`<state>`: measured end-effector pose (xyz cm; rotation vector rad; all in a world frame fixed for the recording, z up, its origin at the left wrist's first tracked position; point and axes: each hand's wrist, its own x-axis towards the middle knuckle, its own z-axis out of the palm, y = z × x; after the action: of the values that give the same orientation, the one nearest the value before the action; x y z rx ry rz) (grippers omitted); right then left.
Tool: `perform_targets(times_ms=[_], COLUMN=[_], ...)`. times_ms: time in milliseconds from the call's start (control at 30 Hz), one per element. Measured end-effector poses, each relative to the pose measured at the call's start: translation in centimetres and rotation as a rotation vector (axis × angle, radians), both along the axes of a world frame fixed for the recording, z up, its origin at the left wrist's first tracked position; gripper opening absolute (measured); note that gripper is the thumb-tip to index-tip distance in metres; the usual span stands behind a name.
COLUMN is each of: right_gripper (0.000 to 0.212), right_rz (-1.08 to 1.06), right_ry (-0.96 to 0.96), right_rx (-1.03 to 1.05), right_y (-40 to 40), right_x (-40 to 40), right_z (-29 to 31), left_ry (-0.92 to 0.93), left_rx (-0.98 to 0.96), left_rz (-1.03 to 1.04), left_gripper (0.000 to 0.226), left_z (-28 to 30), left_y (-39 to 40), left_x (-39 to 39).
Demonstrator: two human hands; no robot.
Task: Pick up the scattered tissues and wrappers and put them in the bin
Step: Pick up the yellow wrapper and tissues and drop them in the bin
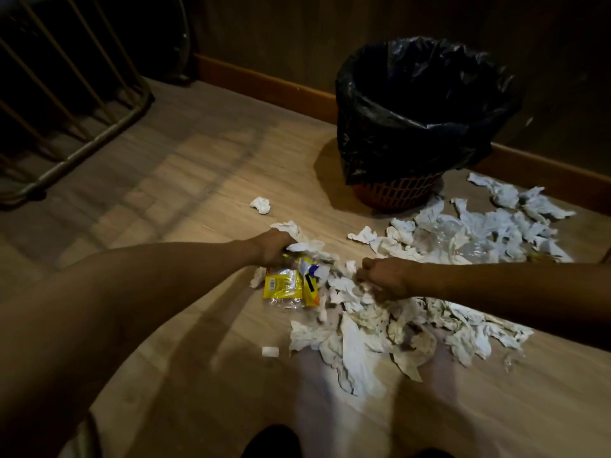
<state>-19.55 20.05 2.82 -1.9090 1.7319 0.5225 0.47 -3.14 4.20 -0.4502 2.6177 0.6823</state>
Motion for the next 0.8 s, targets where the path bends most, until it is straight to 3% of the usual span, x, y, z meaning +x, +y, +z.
perform_targets(times_ms=[167, 267, 400, 533, 667, 800], right_gripper=[0.033, 0.031, 0.011, 0.023, 0.016, 0.009], right_rz=[-0.06, -0.109, -0.247, -0.384, -0.575, -0.753], right_ry=[-0.044, -0.013, -0.044, -0.135, -0.234, -0.428], right_rx=[-0.059, -0.127, -0.306, -0.505, -0.676, -0.869], right_y=[1.0, 0.0, -1.7, -2.4, -1.7, -1.9], right_x=[-1.3, -2.1, -3.0, -3.9, -4.7, -5.9], right_z=[-0.1, 2.1, 6.8, 11.8, 16.4, 20.9], left_ry=[0.075, 0.085, 0.054, 0.068, 0.181, 0.285], left_rx=[-0.025, -0.048, -0.101, -0.131, -0.058, 0.031], left_rz=[0.075, 0.077, 0.115, 0.128, 0.159, 0.255], left_gripper=[0.025, 0.029, 0.041, 0.035, 0.07, 0.068], left_z=[1.1, 2.4, 4.6, 7.7, 11.6, 14.1], left_y=[0.0, 0.4, 1.1, 1.3, 1.3, 1.5], left_x=[-0.3, -0.8, -1.3, -2.2, -3.8, -5.6])
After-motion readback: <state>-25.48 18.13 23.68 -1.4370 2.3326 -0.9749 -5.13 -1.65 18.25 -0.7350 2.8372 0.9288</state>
